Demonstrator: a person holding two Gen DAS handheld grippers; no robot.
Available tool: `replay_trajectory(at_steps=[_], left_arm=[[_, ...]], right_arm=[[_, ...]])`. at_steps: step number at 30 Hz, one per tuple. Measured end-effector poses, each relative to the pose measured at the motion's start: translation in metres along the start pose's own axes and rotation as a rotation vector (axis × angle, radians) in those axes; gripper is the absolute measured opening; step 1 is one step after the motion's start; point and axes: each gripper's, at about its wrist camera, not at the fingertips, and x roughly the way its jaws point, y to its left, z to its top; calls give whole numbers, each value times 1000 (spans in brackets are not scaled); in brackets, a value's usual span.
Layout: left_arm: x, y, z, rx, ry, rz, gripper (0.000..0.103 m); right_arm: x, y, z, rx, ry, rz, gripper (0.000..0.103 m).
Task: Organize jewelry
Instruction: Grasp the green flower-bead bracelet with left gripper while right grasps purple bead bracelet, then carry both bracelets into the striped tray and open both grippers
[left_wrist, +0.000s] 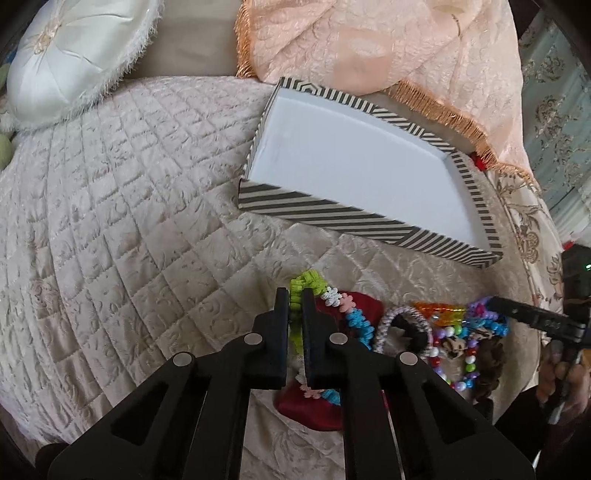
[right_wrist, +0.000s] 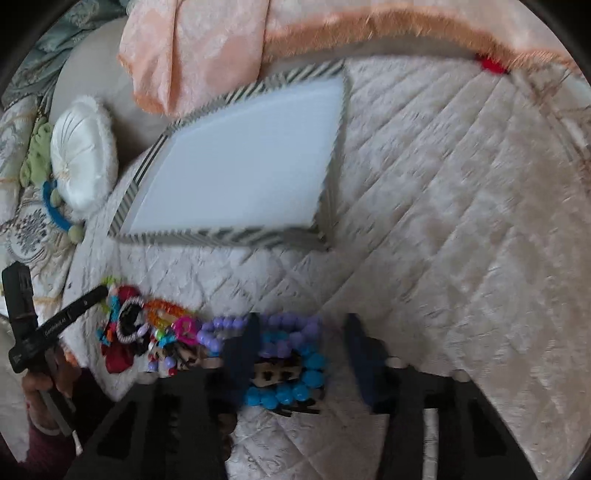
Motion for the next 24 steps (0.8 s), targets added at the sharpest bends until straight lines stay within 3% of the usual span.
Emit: replay_trajectory(at_steps=[1,3,5,24], left_arm=[[-5,0,1,-2,-8,-5,5],[-14,-2,1,-1,-26,-8,5],[-24,-3,4,7,-47,-11,5],[-83,-24,36,26,-156,-67,5]], right_arm=[[0,0,-1,-2,-10,0,28],[-5,-1,-1,10,-32,25,9],[-15,-2,-1,26,-66,68,9],[-91,47,10,-94,-259,94,9]])
